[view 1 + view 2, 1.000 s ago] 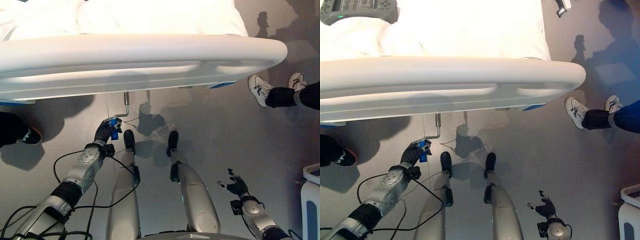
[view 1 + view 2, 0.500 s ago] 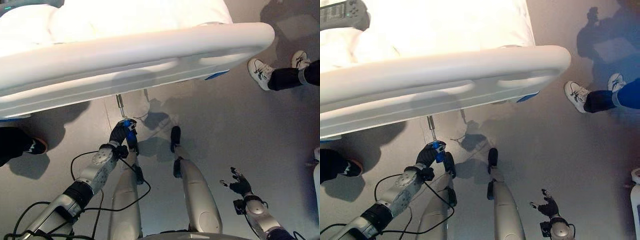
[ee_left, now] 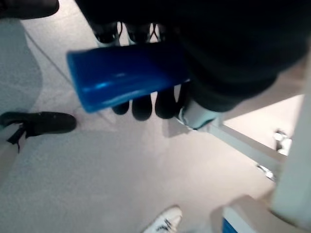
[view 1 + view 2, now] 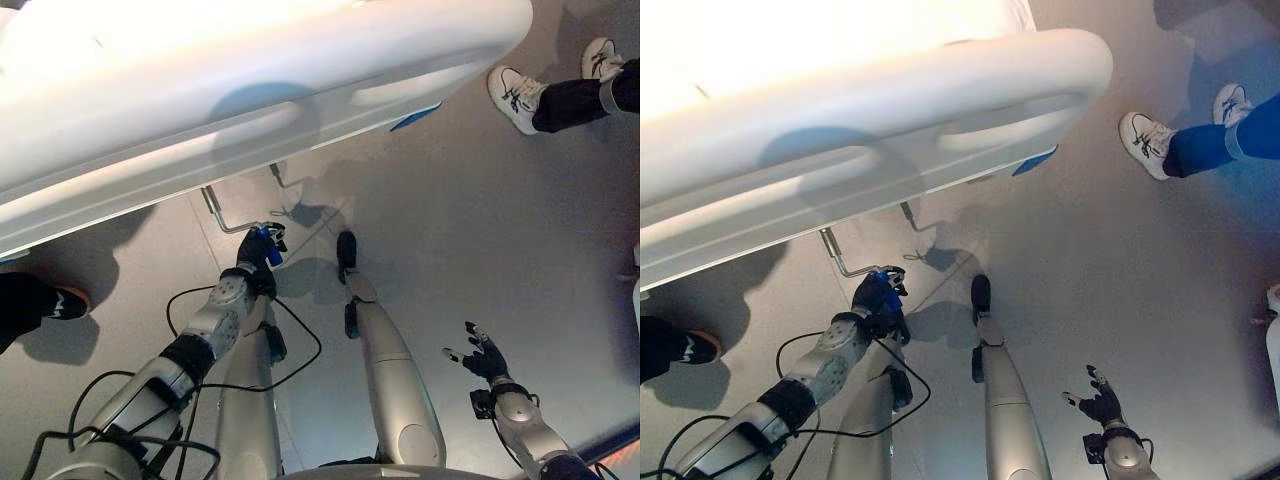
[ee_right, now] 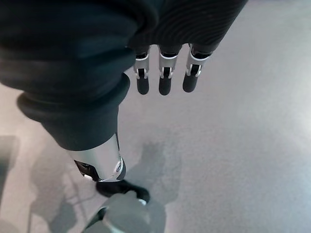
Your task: Raise the hospital bed
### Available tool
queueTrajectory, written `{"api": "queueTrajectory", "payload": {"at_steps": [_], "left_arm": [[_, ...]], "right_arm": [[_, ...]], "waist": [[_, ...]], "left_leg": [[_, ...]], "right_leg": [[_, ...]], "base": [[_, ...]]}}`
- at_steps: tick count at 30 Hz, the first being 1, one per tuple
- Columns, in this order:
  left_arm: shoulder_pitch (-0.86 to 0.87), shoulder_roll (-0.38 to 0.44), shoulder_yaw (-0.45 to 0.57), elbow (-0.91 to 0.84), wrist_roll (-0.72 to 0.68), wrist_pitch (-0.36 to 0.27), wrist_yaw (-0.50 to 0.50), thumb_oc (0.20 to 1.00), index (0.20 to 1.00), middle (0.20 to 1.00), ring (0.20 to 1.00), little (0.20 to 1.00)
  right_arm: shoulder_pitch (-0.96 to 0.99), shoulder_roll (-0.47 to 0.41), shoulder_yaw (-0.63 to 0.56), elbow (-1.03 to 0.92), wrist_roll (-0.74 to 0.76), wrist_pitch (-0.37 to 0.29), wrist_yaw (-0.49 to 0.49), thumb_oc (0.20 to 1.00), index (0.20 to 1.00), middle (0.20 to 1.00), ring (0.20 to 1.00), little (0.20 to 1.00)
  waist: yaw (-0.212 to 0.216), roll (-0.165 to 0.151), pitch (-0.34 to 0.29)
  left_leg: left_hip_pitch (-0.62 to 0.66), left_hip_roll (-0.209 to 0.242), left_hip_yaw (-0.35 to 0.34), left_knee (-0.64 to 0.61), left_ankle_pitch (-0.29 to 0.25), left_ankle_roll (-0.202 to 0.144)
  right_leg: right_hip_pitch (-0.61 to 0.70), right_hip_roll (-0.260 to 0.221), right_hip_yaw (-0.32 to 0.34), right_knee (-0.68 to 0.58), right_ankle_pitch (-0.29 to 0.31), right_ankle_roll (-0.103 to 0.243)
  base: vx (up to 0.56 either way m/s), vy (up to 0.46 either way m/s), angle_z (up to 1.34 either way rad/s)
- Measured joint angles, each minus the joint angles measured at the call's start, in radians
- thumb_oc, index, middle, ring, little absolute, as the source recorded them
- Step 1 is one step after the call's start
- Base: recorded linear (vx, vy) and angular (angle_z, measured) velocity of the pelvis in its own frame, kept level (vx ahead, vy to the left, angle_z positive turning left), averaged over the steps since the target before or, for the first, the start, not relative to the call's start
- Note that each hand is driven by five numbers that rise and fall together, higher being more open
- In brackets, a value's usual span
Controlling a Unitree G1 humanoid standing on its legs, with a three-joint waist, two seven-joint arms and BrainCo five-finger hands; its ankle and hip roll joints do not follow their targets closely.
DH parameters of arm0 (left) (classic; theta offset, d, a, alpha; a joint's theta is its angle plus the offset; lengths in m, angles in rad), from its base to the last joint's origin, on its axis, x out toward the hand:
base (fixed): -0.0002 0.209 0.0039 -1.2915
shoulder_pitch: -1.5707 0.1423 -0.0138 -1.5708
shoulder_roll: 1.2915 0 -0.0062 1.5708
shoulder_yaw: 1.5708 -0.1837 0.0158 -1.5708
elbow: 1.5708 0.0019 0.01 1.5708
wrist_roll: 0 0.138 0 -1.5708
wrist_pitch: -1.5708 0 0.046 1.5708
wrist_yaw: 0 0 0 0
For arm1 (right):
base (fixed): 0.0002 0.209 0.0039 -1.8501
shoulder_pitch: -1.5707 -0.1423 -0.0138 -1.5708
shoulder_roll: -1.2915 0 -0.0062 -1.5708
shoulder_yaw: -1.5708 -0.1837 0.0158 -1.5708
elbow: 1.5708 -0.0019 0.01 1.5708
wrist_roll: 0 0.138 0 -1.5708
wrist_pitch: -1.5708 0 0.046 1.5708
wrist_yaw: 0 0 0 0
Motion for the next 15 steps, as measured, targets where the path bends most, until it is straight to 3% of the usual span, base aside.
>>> {"api": "queueTrajectory", "payload": {"at_steps": [10, 15], "left_arm": [[-0.203, -0.057, 0.020, 0.280, 0.000, 0.000, 0.036, 0.200, 0.200, 0.200, 0.200, 0.200], [-0.269, -0.036, 0.049, 0.362, 0.001, 0.001, 0.048, 0.200, 0.200, 0.200, 0.200, 0.200]], "right_arm": [[0.005, -0.027, 0.020, -0.069, 0.008, -0.027, -0.039, 1.000, 1.000, 1.000, 1.000, 1.000], [-0.001, -0.032, 0.033, -0.096, 0.011, -0.042, -0.053, 1.000, 1.000, 1.000, 1.000, 1.000]], "waist": [[-0.044, -0.006, -0.004], [-0.066, -0.017, -0.002]], "left_leg": [[-0.132, 0.003, -0.002, 0.044, -0.011, -0.002], [-0.217, 0.008, -0.008, 0.087, -0.012, -0.003]], "right_leg": [[-0.129, -0.003, 0.000, 0.037, -0.008, -0.001], [-0.204, -0.004, -0.002, 0.064, -0.001, -0.012]], "base": [[0.01, -0.010, 0.01], [0.01, 0.033, 0.02]]}}
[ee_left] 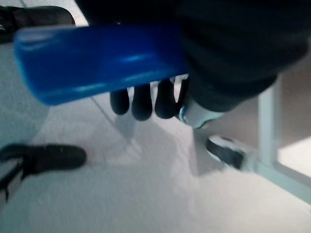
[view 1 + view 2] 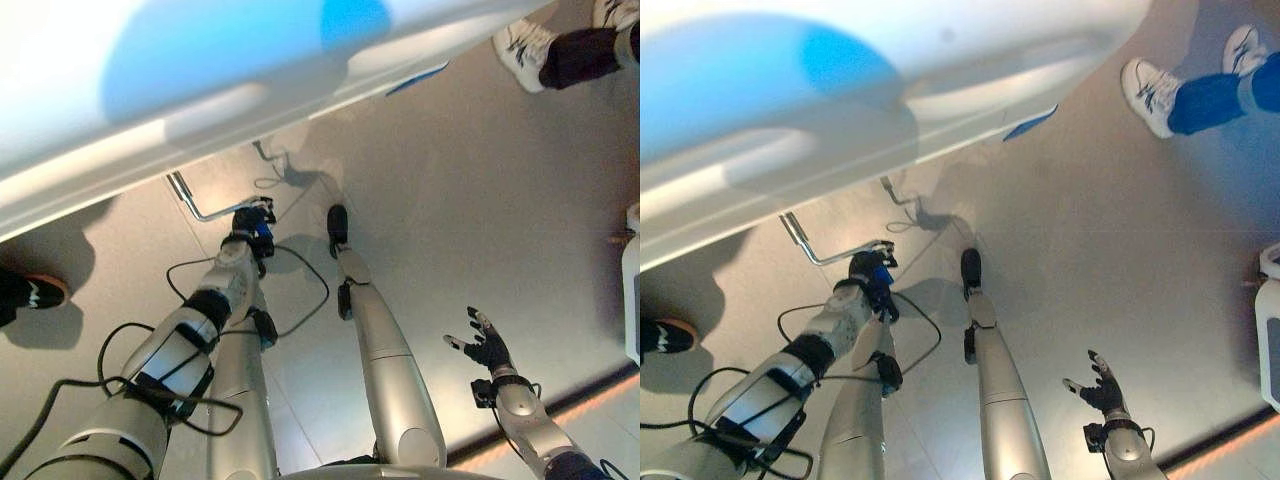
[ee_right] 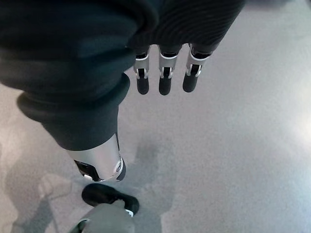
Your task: Raise the hospital bed
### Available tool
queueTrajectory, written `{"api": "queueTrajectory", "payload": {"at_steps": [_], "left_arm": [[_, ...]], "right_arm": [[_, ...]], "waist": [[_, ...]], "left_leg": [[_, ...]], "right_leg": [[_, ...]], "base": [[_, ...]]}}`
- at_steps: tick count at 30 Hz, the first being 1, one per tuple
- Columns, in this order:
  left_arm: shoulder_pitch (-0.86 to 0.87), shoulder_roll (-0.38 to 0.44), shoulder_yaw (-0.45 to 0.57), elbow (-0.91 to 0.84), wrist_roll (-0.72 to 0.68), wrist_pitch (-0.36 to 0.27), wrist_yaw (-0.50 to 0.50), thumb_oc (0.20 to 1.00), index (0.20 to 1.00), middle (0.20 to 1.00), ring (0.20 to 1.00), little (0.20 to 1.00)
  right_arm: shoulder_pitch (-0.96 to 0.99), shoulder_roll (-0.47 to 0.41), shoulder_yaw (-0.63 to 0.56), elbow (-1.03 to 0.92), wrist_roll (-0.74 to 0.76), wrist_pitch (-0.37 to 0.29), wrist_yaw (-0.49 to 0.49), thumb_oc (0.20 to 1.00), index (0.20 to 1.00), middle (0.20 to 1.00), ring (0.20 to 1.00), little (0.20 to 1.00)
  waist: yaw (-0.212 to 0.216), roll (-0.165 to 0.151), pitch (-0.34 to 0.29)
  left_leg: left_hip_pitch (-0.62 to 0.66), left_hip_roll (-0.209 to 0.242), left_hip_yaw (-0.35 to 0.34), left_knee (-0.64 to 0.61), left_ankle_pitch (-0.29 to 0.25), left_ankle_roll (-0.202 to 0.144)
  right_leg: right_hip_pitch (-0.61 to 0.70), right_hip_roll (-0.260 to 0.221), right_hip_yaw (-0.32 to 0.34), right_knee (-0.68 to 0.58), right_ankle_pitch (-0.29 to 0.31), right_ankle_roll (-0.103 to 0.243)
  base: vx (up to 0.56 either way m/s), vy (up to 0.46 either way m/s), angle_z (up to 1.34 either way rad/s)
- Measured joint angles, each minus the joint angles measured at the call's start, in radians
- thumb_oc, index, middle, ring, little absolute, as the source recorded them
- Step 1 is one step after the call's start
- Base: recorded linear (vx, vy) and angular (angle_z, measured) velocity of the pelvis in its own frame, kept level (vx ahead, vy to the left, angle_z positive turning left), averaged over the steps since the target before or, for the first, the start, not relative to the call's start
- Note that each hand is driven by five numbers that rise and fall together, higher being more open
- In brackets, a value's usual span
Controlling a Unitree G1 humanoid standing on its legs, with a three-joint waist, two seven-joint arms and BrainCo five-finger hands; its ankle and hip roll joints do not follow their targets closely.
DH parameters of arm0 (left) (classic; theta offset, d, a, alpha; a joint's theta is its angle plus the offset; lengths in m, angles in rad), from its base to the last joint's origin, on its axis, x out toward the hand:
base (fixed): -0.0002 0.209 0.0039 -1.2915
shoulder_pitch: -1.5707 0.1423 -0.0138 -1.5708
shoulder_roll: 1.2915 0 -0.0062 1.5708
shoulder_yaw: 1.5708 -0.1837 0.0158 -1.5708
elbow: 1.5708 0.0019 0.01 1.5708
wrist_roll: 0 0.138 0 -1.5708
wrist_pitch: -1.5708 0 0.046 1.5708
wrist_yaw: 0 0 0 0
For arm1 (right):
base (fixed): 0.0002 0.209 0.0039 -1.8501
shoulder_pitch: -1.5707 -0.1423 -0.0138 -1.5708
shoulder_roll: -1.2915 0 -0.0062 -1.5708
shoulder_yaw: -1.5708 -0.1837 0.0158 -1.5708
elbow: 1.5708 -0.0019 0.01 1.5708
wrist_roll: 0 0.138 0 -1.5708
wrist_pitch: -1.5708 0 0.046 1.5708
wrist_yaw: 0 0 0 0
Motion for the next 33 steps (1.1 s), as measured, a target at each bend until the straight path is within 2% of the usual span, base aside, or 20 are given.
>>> {"api": "queueTrajectory", "payload": {"at_steps": [8, 11, 15, 23, 33], "left_arm": [[-0.053, 0.022, 0.040, 0.075, 0.020, 0.000, 0.003, 0.200, 0.200, 0.200, 0.200, 0.200], [-0.077, 0.047, 0.077, 0.114, 0.021, 0.000, 0.003, 0.200, 0.200, 0.200, 0.200, 0.200], [-0.093, 0.069, 0.100, 0.147, 0.021, 0.001, 0.003, 0.200, 0.200, 0.200, 0.200, 0.200], [-0.086, 0.096, 0.110, 0.155, 0.061, 0.009, 0.002, 0.200, 0.200, 0.200, 0.200, 0.200], [-0.017, 0.155, 0.150, 0.156, 0.099, 0.022, -0.008, 0.200, 0.200, 0.200, 0.200, 0.200]], "right_arm": [[-0.001, -0.006, 0.017, -0.016, 0.014, -0.007, -0.005, 1.000, 1.000, 1.000, 1.000, 1.000], [-0.015, -0.007, 0.050, -0.014, 0.015, -0.018, -0.006, 1.000, 1.000, 1.000, 1.000, 1.000], [-0.021, -0.006, 0.056, -0.013, 0.015, -0.023, -0.005, 1.000, 1.000, 1.000, 1.000, 1.000], [-0.042, 0.003, 0.087, 0.006, 0.014, -0.024, -0.002, 1.000, 1.000, 1.000, 1.000, 1.000], [-0.051, 0.026, 0.112, 0.056, 0.014, -0.025, 0.011, 1.000, 1.000, 1.000, 1.000, 1.000]], "waist": [[-0.001, -0.012, -0.002], [-0.002, -0.033, -0.002], [-0.003, -0.042, -0.003], [0.003, -0.044, -0.004], [0.011, -0.070, -0.021]], "left_leg": [[-0.087, 0.018, -0.026, 0.095, -0.028, 0.002], [-0.126, 0.032, -0.035, 0.151, -0.054, 0.003], [-0.172, 0.037, -0.071, 0.198, -0.066, 0.002], [-0.192, 0.033, -0.127, 0.231, -0.071, 0.008], [-0.151, 0.023, -0.178, 0.241, -0.068, 0.014]], "right_leg": [[-0.040, 0.006, -0.016, 0.015, -0.001, 0.002], [-0.051, 0.007, -0.029, 0.022, 0.001, 0.000], [-0.057, 0.010, -0.058, 0.023, 0.004, -0.001], [-0.012, 0.001, -0.112, -0.002, 0.015, -0.001], [0.095, -0.005, -0.178, -0.052, 0.026, 0.005]], "base": [[0.01, 0.070, 0.02], [-0.01, 0.070, 0.00], [-0.01, 0.058, 0.08], [-0.01, 0.054, 0.11], [0.00, 0.040, 0.11]]}}
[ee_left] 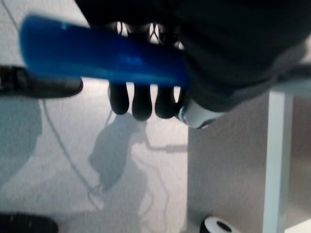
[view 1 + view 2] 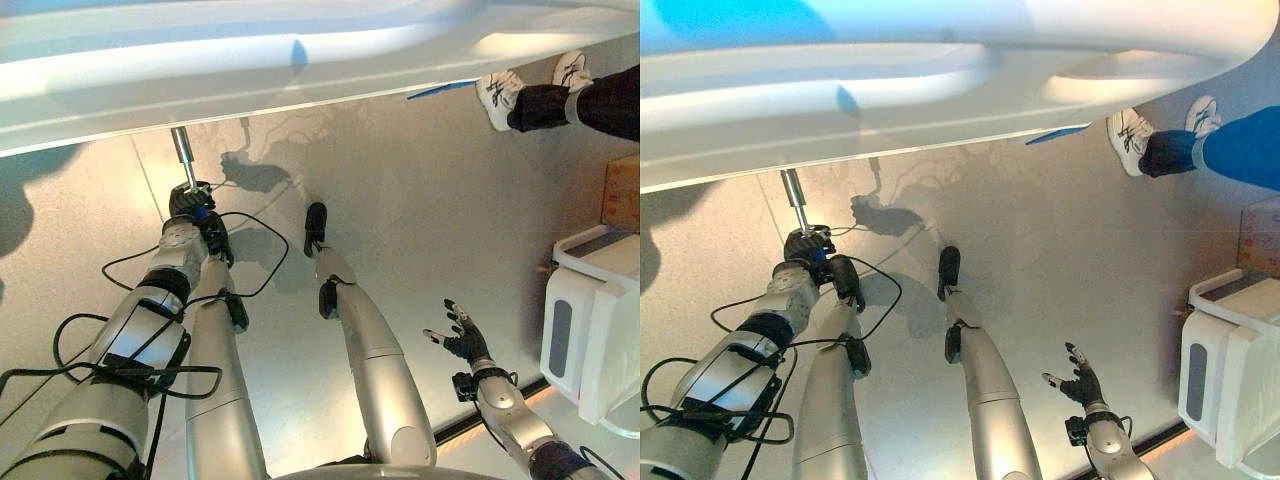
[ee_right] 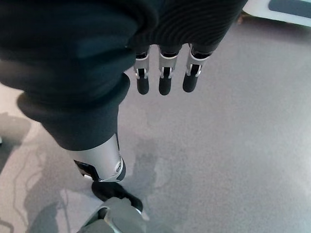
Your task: Raise the hospital bed
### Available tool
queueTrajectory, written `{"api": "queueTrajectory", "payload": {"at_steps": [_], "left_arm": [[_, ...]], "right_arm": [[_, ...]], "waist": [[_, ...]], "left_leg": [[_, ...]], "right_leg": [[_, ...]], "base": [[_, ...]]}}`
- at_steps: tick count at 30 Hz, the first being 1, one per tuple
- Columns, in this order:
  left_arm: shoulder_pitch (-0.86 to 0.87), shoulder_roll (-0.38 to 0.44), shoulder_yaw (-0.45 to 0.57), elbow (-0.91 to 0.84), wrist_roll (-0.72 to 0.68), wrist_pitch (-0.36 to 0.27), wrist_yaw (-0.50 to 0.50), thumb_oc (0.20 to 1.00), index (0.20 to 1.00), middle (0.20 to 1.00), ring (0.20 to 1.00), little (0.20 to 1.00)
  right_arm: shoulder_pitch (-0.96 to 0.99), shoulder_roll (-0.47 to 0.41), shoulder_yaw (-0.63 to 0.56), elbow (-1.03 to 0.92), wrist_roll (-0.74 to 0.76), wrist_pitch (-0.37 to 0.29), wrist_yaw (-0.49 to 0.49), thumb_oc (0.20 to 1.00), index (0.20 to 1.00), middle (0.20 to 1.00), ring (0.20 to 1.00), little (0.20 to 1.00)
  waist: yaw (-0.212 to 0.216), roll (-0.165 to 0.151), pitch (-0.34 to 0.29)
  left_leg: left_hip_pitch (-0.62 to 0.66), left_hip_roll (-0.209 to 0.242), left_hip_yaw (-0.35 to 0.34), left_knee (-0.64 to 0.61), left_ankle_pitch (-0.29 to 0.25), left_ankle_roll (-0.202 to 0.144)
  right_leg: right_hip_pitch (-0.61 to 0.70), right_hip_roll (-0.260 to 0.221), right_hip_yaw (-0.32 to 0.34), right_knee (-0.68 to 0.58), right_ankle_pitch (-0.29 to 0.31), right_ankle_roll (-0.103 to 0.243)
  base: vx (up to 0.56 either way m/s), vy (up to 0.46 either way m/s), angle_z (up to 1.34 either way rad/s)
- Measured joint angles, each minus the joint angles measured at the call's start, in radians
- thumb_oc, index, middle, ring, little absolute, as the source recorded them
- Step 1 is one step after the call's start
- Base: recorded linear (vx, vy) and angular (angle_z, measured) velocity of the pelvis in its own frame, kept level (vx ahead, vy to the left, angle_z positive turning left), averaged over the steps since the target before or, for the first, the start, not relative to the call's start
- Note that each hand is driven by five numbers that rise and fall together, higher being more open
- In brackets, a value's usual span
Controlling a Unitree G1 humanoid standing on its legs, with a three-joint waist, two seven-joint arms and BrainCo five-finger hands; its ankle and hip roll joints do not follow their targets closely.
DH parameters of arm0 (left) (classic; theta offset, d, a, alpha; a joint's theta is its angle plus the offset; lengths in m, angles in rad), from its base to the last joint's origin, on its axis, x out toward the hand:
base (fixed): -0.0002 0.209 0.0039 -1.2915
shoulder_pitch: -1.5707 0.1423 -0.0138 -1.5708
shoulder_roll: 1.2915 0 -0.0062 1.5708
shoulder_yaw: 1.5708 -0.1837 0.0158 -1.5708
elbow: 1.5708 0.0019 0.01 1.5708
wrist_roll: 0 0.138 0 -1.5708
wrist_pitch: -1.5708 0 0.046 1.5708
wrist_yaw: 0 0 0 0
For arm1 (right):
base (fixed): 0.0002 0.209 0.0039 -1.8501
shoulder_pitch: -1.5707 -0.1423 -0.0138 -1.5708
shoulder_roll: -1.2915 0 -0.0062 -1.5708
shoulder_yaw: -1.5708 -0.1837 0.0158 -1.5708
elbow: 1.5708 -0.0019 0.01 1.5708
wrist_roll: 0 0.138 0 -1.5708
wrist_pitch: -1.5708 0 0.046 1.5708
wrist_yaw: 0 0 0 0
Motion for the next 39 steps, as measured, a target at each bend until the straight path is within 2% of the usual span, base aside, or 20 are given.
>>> {"api": "queueTrajectory", "payload": {"at_steps": [8, 15, 16, 19, 21, 25, 29, 33, 36, 38, 39], "left_arm": [[0.102, 0.014, 0.039, -0.078, -0.001, -0.002, -0.005, 0.200, 0.200, 0.200, 0.200, 0.200], [0.247, 0.018, 0.041, -0.260, -0.010, -0.009, -0.022, 0.200, 0.200, 0.200, 0.200, 0.200], [0.302, 0.029, 0.045, -0.330, -0.022, -0.009, -0.022, 0.200, 0.200, 0.200, 0.200, 0.200], [0.383, 0.028, 0.036, -0.437, -0.040, -0.025, -0.038, 0.200, 0.200, 0.200, 0.200, 0.200], [0.405, 0.025, 0.035, -0.452, -0.040, -0.024, -0.045, 0.200, 0.200, 0.200, 0.200, 0.200], [0.505, 0.038, 0.034, -0.634, -0.060, -0.036, -0.053, 0.200, 0.200, 0.200, 0.200, 0.200], [0.555, 0.047, 0.008, -0.741, -0.080, -0.041, -0.055, 0.200, 0.200, 0.200, 0.200, 0.200], [0.567, 0.042, -0.003, -0.755, -0.081, -0.045, -0.057, 0.200, 0.200, 0.200, 0.200, 0.200], [0.568, 0.041, -0.005, -0.759, -0.081, -0.045, -0.057, 0.200, 0.200, 0.200, 0.200, 0.200], [0.581, 0.067, -0.068, -0.855, -0.097, -0.043, -0.049, 0.200, 0.200, 0.200, 0.200, 0.200], [0.584, 0.050, -0.080, -0.857, -0.099, -0.042, -0.049, 0.200, 0.200, 0.200, 0.200, 0.200]], "right_arm": [[-0.011, 0.043, 0.013, 0.074, 0.000, 0.000, 0.018, 1.000, 1.000, 1.000, 1.000, 1.000], [-0.015, 0.083, 0.010, 0.127, 0.000, 0.003, 0.022, 1.000, 1.000, 1.000, 1.000, 1.000], [-0.028, 0.090, 0.003, 0.145, 0.000, 0.004, 0.026, 1.000, 1.000, 1.000, 1.000, 1.000], [-0.031, 0.092, -0.006, 0.165, 0.000, 0.012, 0.027, 1.000, 1.000, 1.000, 1.000, 1.000], [-0.031, 0.094, -0.007, 0.163, 0.000, 0.012, 0.027, 1.000, 1.000, 1.000, 1.000, 1.000], [-0.020, 0.093, -0.026, 0.164, 0.000, 0.023, 0.028, 1.000, 1.000, 1.000, 1.000, 1.000], [-0.021, 0.091, -0.030, 0.155, 0.000, 0.025, 0.027, 1.000, 1.000, 1.000, 1.000, 1.000], [-0.020, 0.084, -0.037, 0.156, 0.000, 0.025, 0.027, 1.000, 1.000, 1.000, 1.000, 1.000], [-0.020, 0.081, -0.040, 0.155, 0.000, 0.026, 0.027, 1.000, 1.000, 1.000, 1.000, 1.000], [-0.002, 0.077, -0.065, 0.121, 0.000, 0.028, 0.024, 1.000, 1.000, 1.000, 1.000, 1.000], [-0.005, 0.070, -0.067, 0.118, 0.000, 0.028, 0.022, 1.000, 1.000, 1.000, 1.000, 1.000]], "waist": [[0.055, -0.009, -0.006], [0.098, -0.009, -0.006], [0.120, -0.005, -0.004], [0.135, -0.003, -0.002], [0.138, -0.002, -0.002], [0.160, 0.018, 0.011], [0.167, 0.028, 0.018], [0.165, 0.055, 0.022], [0.162, 0.063, 0.024], [0.166, 0.063, 0.025], [0.165, 0.069, 0.027]], "left_leg": [[0.090, -0.014, -0.007, -0.022, 0.001, 0.004], [0.202, -0.036, 0.017, -0.074, 0.005, 0.013], [0.228, -0.044, 0.018, -0.086, 0.004, 0.015], [0.294, -0.050, 0.030, -0.115, 0.007, 0.019], [0.320, -0.055, 0.031, -0.130, 0.008, 0.019], [0.340, -0.056, 0.040, -0.144, 0.011, 0.021], [0.367, -0.059, 0.046, -0.174, 0.020, 0.016], [0.380, -0.059, 0.049, -0.188, 0.025, 0.017], [0.384, -0.055, 0.050, -0.187, 0.025, 0.017], [0.401, -0.055, 0.078, -0.207, 0.030, 0.016], [0.415, -0.056, 0.089, -0.218, 0.031, 0.016]], "right_leg": [[0.100, -0.009, -0.009, -0.032, 0.000, 0.014], [0.195, -0.027, -0.002, -0.065, 0.003, 0.028], [0.211, -0.037, 0.005, -0.064, -0.003, 0.032], [0.257, -0.041, 0.013, -0.065, -0.004, 0.032], [0.277, -0.046, 0.013, -0.065, -0.017, 0.040], [0.287, -0.049, 0.016, -0.065, -0.015, 0.035], [0.294, -0.049, 0.026, -0.064, -0.018, 0.033], [0.297, -0.047, 0.030, -0.063, -0.021, 0.032], [0.295, -0.045, 0.030, -0.061, -0.024, 0.030], [0.280, -0.049, 0.052, -0.041, -0.037, 0.030], [0.281, -0.048, 0.064, -0.035, -0.037, 0.030]], "base": [[0.00, 0.044, 0.04], [0.01, 0.034, 0.02], [0.02, 0.029, -0.08], [0.01, 0.007, -0.04], [0.02, -0.021, 0.05], [0.00, -0.033, -0.02], [0.00, -0.032, -0.04], [0.00, -0.012, -0.02], [-0.01, -0.073, -0.01], [-0.02, -0.085, -0.18], [0.00, -0.032, -0.32]]}}
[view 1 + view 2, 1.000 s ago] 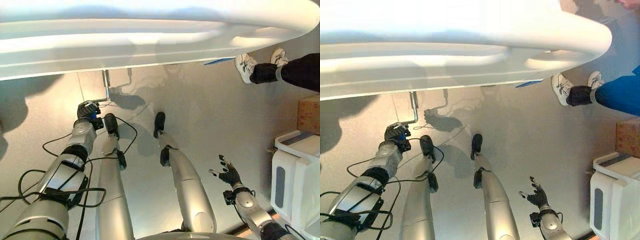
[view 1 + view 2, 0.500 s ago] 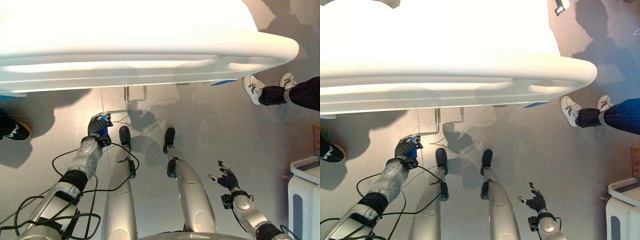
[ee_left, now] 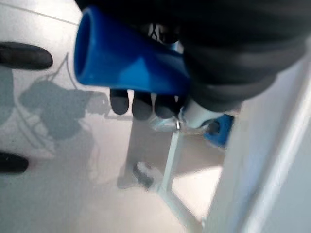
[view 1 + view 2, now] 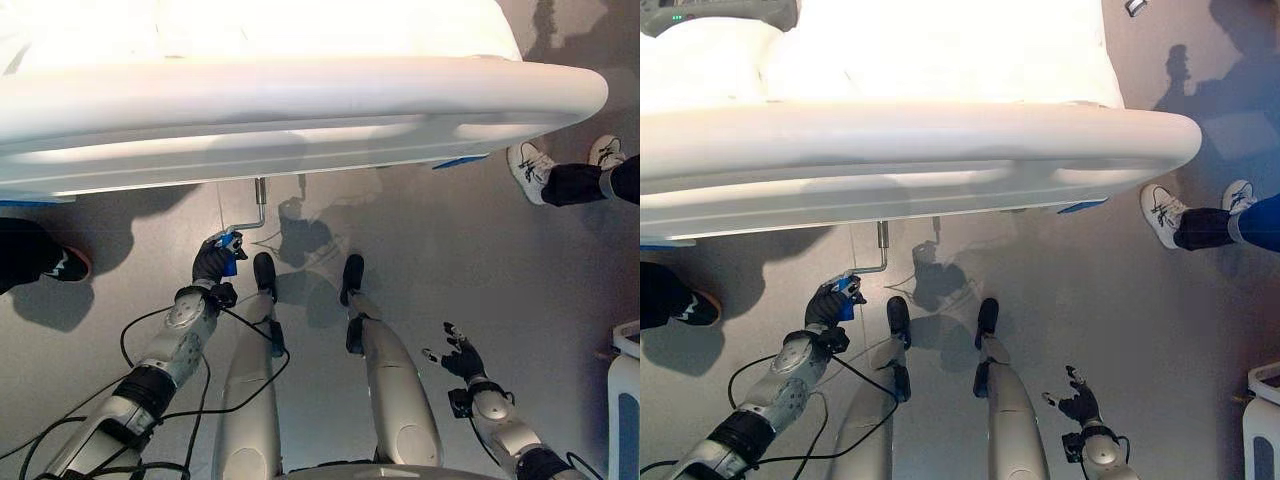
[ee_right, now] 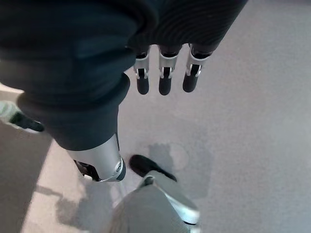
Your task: Raise the hospital bed
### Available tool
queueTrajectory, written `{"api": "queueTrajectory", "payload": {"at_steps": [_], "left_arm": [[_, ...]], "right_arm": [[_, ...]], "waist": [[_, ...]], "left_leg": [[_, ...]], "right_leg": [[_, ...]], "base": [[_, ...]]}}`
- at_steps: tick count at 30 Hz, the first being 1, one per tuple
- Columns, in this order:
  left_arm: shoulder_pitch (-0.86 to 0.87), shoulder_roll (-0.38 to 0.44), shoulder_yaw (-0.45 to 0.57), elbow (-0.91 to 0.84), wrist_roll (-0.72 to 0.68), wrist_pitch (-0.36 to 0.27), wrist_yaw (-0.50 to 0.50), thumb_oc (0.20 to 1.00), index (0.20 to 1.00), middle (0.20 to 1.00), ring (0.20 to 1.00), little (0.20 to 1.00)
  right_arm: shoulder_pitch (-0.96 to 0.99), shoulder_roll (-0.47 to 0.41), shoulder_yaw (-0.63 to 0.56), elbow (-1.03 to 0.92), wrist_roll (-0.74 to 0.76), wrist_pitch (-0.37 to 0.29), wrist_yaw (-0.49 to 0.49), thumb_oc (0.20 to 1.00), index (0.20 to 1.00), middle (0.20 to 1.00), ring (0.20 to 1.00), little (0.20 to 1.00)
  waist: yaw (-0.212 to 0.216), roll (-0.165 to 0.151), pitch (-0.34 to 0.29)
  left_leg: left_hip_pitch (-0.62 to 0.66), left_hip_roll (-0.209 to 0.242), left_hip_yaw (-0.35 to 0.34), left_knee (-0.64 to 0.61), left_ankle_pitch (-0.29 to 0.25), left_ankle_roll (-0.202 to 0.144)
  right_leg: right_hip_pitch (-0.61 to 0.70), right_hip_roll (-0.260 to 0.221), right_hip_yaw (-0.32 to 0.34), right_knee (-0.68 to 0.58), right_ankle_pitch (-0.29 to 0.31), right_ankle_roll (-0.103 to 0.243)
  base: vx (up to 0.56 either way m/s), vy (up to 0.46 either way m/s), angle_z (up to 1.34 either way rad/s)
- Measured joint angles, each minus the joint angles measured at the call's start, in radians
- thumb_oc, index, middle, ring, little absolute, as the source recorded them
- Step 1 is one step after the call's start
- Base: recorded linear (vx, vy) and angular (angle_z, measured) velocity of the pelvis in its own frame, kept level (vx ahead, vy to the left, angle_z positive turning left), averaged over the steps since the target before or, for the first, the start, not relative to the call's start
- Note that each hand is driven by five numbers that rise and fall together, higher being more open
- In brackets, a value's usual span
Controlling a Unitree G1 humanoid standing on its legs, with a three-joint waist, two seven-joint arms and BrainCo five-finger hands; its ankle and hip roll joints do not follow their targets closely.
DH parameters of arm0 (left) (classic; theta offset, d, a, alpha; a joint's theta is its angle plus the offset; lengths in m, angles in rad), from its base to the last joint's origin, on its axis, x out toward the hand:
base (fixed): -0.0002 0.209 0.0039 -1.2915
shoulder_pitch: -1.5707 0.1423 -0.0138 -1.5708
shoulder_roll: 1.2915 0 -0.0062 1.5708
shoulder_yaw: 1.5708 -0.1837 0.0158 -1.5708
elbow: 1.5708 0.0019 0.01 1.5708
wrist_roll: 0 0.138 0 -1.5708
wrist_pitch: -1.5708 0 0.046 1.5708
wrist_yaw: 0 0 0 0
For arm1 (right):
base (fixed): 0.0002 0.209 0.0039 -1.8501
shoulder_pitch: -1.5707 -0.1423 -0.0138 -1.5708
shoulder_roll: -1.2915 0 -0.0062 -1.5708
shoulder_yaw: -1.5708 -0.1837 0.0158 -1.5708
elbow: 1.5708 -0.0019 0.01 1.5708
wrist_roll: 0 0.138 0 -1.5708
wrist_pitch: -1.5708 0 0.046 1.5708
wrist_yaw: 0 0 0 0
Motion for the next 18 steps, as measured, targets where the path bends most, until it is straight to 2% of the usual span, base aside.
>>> {"api": "queueTrajectory", "payload": {"at_steps": [5, 6, 7, 9, 13, 18], "left_arm": [[0.019, -0.025, -0.003, 0.000, -0.002, 0.000, -0.005, 0.200, 0.200, 0.200, 0.200, 0.200], [0.002, -0.041, -0.011, 0.006, -0.005, 0.000, -0.002, 0.200, 0.200, 0.200, 0.200, 0.200], [-0.013, -0.034, -0.048, 0.008, -0.020, -0.001, 0.002, 0.200, 0.200, 0.200, 0.200, 0.200], [-0.033, -0.067, -0.058, 0.023, -0.023, 0.000, 0.004, 0.200, 0.200, 0.200, 0.200, 0.200], [-0.073, -0.093, -0.086, 0.074, -0.030, 0.000, 0.009, 0.200, 0.200, 0.200, 0.200, 0.200], [-0.116, -0.117, -0.103, 0.127, -0.040, -0.001, 0.017, 0.200, 0.200, 0.200, 0.200, 0.200]], "right_arm": [[0.014, -0.004, -0.001, 0.005, 0.000, 0.000, -0.003, 1.000, 1.000, 1.000, 1.000, 1.000], [0.020, -0.008, 0.001, -0.003, 0.000, 0.000, -0.005, 1.000, 1.000, 1.000, 1.000, 1.000], [0.020, -0.011, -0.005, -0.007, 0.000, 0.000, -0.006, 1.000, 1.000, 1.000, 1.000, 1.000], [0.015, -0.027, -0.006, -0.014, 0.000, 0.000, -0.006, 1.000, 1.000, 1.000, 1.000, 1.000], [0.025, -0.035, -0.003, -0.016, 0.000, 0.001, -0.008, 1.000, 1.000, 1.000, 1.000, 1.000], [0.034, -0.042, 0.000, -0.020, -0.001, 0.001, -0.010, 1.000, 1.000, 1.000, 1.000, 1.000]], "waist": [[-0.009, 0.022, 0.000], [-0.028, 0.022, -0.001], [-0.021, 0.023, -0.001], [-0.018, 0.030, 0.000], [-0.068, 0.039, 0.000], [-0.082, 0.040, 0.000]], "left_leg": [[0.023, 0.003, 0.010, -0.023, 0.007, -0.009], [0.027, 0.016, 0.022, -0.022, 0.008, -0.012], [0.037, 0.009, 0.039, -0.032, 0.008, -0.012], [0.043, 0.009, 0.064, -0.045, 0.011, -0.009], [0.047, 0.013, 0.084, -0.058, 0.015, -0.009], [0.050, 0.021, 0.112, -0.081, 0.026, -0.016]], "right_leg": [[0.004, 0.009, 0.008, 0.005, -0.004, -0.007], [-0.007, 0.010, 0.006, 0.011, -0.012, -0.007], [-0.015, 0.008, 0.020, 0.029, -0.021, -0.010], [-0.028, 0.010, 0.048, 0.036, -0.014, -0.008], [-0.039, 0.014, 0.061, 0.033, -0.011, -0.008], [-0.063, 0.026, 0.083, 0.036, -0.007, -0.011]], "base": [[-0.01, -0.044, -0.10], [-0.04, -0.147, -0.01], [-0.01, -0.050, -0.12], [0.00, -0.059, -0.32], [0.00, -0.051, -0.15], [0.00, -0.064, -0.14]]}}
